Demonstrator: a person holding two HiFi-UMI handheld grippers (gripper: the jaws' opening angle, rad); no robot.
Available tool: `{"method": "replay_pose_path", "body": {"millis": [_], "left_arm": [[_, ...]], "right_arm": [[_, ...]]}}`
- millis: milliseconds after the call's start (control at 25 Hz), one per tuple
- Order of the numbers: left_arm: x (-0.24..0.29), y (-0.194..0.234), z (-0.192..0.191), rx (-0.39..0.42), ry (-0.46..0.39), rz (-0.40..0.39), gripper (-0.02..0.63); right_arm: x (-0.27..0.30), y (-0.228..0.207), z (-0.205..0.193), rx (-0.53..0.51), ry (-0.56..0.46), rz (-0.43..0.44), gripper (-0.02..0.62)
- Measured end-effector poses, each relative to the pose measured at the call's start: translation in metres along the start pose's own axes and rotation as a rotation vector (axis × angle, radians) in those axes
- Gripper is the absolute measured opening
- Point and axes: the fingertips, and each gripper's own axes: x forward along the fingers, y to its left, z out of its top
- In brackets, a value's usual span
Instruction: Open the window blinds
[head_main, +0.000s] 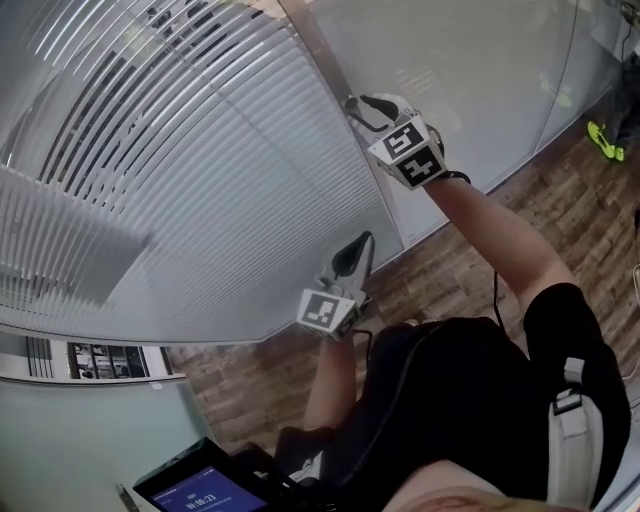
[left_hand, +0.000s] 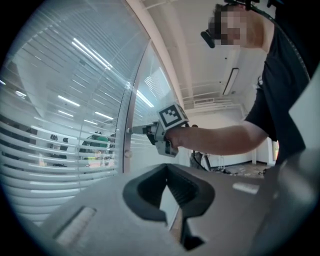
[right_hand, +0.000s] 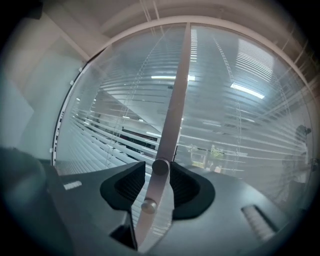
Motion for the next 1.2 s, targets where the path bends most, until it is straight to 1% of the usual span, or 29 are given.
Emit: {"method": "replay_pose_path", "body": {"millis": [80,200,280,400,560,600,760,880,1000,1080,1200], "left_arm": [[0.003,0.001,0.002,0.001,-0.002,0.0,0.003],[0.005,0.002,0.008,0.019,-0.006,-0.007,0.003],[0.006,0.002,0.011,0.04,-0.008,-0.008,0.003],[0.01,0.006,0.017,0.068,-0.019,-0.005,0.003],[0.01,-0.002,0.026,0.079,-0.044,-0.013,0.003],[0.009,-0.003,0.026,0.084,-0.046,-0.014,0.003],[0.005,0.005,0.024,0.08,-0.05,0.005,0.003],[0.004,0.007,0.022,0.069,-0.051,0.003,0.003],[0.005,0.008,0.018,0.059,-0.053,0.003,0.003],[0.008,0.01,0.015,0.049,-0.052,0.002,0.003],[0.009,0.006,0.008,0.034,-0.038,-0.009,0.003]], "right_arm": [[-0.014,0.005,0.004,0.041,-0.047,0.05,0.152],[-0.044,0.017,0.009,0.105,-0.132,0.147,0.099],[-0.069,0.028,0.013,0.131,-0.191,0.195,0.027],[-0.101,0.038,0.007,0.134,-0.238,0.215,0.012],[-0.15,0.045,-0.011,0.083,-0.278,0.231,0.006],[-0.161,0.045,-0.017,0.084,-0.282,0.232,0.006],[-0.187,0.046,-0.044,0.157,-0.259,0.238,0.006],[-0.2,0.045,-0.067,0.208,-0.228,0.21,0.006],[-0.209,0.048,-0.087,0.252,-0.212,0.2,0.005],[-0.211,0.052,-0.098,0.26,-0.201,0.208,0.005],[-0.213,0.057,-0.107,0.226,-0.173,0.227,0.005]]}}
